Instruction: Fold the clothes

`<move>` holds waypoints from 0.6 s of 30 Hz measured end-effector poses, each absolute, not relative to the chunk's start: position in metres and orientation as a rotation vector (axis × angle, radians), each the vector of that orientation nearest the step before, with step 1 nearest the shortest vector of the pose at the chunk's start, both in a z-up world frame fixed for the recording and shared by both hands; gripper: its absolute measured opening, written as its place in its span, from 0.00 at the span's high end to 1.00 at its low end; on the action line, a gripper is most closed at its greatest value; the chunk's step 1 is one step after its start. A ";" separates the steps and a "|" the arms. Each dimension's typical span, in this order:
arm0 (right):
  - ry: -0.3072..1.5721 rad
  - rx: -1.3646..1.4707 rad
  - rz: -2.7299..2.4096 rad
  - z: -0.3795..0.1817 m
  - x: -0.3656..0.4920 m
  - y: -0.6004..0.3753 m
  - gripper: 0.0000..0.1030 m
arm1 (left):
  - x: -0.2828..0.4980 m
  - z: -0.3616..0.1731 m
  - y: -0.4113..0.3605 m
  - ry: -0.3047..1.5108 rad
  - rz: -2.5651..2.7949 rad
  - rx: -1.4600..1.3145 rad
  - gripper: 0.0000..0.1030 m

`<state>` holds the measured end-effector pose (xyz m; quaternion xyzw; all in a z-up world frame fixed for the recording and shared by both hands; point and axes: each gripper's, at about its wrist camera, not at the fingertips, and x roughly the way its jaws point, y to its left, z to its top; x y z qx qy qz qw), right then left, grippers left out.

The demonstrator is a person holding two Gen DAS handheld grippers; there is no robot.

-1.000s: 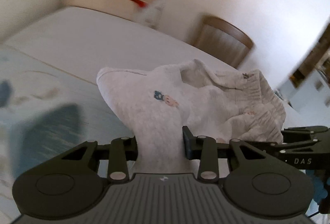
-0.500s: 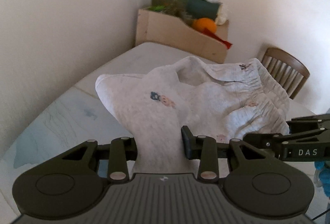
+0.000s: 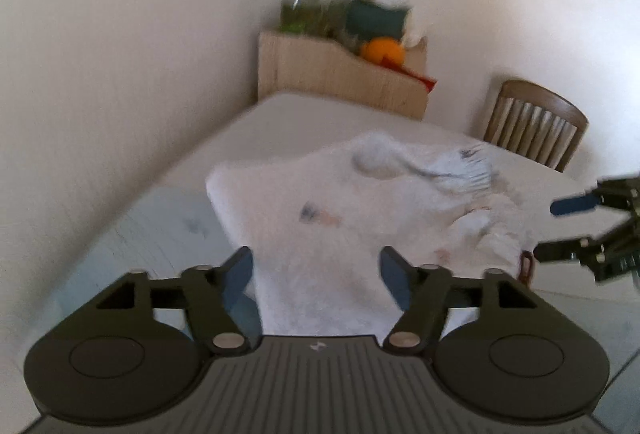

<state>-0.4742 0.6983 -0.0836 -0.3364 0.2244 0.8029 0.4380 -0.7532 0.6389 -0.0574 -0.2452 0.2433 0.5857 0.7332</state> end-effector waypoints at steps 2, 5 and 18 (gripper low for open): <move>0.512 -0.837 2.005 -0.076 -0.470 0.697 0.00 | -0.749 -0.048 0.628 0.532 1.247 -0.484 0.25; 0.498 -0.814 2.060 -0.064 -0.478 0.693 0.00 | -0.736 -0.051 0.620 0.570 1.195 -0.436 0.24; 0.398 -0.994 1.991 -0.116 -0.537 0.697 0.00 | -0.726 -0.117 0.634 0.692 1.210 -0.569 0.22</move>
